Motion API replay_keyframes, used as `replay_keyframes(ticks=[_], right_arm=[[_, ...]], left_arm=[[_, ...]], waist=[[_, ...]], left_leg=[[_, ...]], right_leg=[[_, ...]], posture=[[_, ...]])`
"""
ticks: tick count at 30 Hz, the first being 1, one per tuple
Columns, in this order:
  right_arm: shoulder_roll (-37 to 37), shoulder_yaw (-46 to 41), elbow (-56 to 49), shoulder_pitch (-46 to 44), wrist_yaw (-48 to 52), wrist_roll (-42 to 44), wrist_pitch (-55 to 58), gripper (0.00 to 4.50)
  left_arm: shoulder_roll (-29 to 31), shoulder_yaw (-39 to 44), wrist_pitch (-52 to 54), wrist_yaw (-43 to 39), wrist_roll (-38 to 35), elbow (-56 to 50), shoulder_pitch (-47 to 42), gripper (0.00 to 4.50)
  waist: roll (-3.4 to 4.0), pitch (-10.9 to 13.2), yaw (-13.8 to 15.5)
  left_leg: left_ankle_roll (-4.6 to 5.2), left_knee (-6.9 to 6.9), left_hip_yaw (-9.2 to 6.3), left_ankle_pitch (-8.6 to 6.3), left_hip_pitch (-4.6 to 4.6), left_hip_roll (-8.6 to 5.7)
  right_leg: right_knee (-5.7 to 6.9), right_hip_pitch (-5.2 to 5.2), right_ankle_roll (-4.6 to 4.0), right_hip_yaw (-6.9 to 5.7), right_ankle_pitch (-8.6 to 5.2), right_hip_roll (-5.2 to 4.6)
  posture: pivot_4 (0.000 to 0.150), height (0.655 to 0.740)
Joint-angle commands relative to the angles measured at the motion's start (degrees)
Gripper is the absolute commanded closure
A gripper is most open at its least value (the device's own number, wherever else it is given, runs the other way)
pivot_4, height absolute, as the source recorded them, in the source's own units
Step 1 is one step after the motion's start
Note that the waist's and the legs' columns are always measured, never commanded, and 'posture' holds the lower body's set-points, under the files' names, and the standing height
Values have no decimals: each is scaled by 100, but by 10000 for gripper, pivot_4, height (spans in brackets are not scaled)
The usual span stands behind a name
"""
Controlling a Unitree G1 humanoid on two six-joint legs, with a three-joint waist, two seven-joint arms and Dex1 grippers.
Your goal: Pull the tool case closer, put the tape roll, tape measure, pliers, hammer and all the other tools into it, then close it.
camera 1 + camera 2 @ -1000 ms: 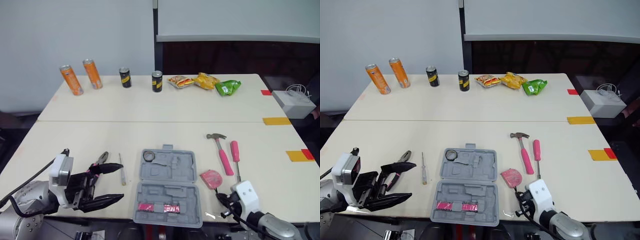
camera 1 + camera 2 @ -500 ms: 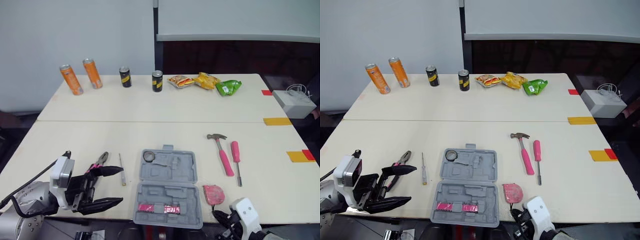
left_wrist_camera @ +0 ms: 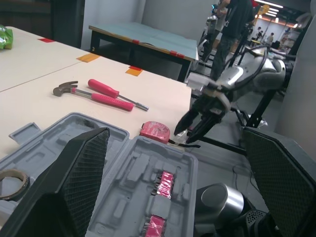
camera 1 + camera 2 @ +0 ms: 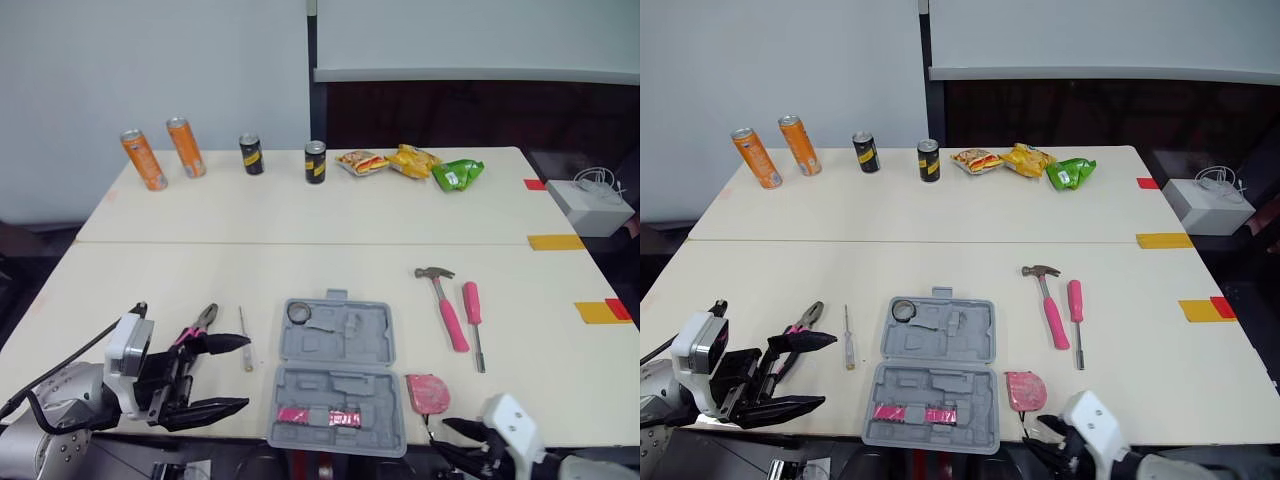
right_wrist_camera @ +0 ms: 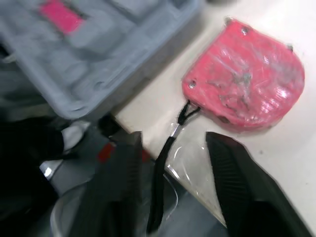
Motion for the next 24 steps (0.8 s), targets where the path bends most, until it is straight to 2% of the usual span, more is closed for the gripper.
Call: replay_keyframes(ticks=[1, 4, 9, 15, 19, 24], right_arm=[[-503, -475, -305, -192, 780, 290, -342, 10197], [-1001, -289, -75, -972, 1135, 224, -442, 241], [-1426, 724, 733, -2179, 1628, -418, -895, 241], [-1402, 1774, 1850, -3675, 1858, -1128, -1087, 241], [-1317, 2175, 2216, -4188, 2016, -1300, -1100, 241], [-1271, 2371, 2349, -4367, 2127, -1352, -1133, 241]], left_arm=[[75, -13, -86, -111, 22, -70, -69, 0], [65, -73, -65, -54, 42, -57, -161, 0], [28, -149, -13, 58, 30, -165, -213, 0], [63, -78, -15, 47, -22, -260, -101, 0], [76, -3, -54, 15, -25, -293, 14, 0], [77, 78, -137, -30, -6, -303, 166, 0]], waist=[[-1, -1, -5], [-7, -4, -33], [-6, -6, 8], [0, -5, -23], [1, -5, -15], [2, -4, -5]], left_leg=[[0, 1, 0, 0, 0, 0], [5, 3, -3, 3, 1, 3], [16, 15, -6, 9, -6, 2], [30, 38, -6, 1, -19, 4], [30, 46, -6, 1, -15, 8], [31, 46, -5, 0, -20, 8]], right_leg=[[1, 0, 0, 0, 0, 0], [4, 0, -1, -2, 3, 6], [5, 1, 0, -6, 10, 3], [20, -6, -2, -9, 10, 0], [42, -8, -11, -9, 4, 1], [45, -14, -15, -9, 2, 1]], posture=[[1500, 7400], [1500, 7400], [1500, 7400], [1500, 7400], [1500, 7400], [1500, 7400]])
